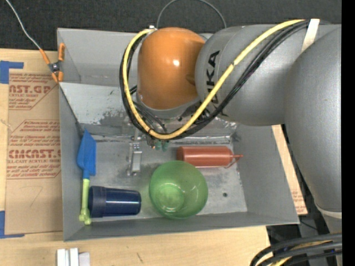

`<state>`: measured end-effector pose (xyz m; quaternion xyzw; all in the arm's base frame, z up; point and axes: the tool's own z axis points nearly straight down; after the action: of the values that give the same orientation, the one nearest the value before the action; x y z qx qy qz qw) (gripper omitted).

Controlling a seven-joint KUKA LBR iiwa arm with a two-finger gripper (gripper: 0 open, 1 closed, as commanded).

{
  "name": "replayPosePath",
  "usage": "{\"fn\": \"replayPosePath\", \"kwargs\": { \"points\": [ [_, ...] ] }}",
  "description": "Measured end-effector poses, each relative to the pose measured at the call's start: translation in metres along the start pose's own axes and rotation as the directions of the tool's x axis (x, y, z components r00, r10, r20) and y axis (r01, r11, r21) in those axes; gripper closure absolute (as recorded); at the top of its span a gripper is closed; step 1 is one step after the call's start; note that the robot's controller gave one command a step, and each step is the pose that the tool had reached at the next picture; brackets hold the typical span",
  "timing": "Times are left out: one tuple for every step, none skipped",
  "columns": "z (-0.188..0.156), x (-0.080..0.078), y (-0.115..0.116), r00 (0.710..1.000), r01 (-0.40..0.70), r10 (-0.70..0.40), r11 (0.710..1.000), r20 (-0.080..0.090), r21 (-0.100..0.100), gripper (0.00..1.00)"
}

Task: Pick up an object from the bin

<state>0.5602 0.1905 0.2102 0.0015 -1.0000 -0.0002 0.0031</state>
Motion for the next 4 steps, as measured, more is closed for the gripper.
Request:
{"fn": "replayPosePath", "kwargs": {
  "points": [
    [-0.005,-0.002,-0.001,1.0,-0.002,0.002,1.0,0.008,-0.001,0.0],
    [0.086,0.053,-0.074,1.0,-0.021,0.021,1.0,-0.004,-0.001,0.0],
    [0.118,0.036,-0.048,0.996,0.092,-0.092,0.996,0.008,-0.001,0.0],
    [0.138,0.066,-0.076,0.979,0.205,-0.205,0.979,-0.001,-0.002,0.0]
  ]
}}
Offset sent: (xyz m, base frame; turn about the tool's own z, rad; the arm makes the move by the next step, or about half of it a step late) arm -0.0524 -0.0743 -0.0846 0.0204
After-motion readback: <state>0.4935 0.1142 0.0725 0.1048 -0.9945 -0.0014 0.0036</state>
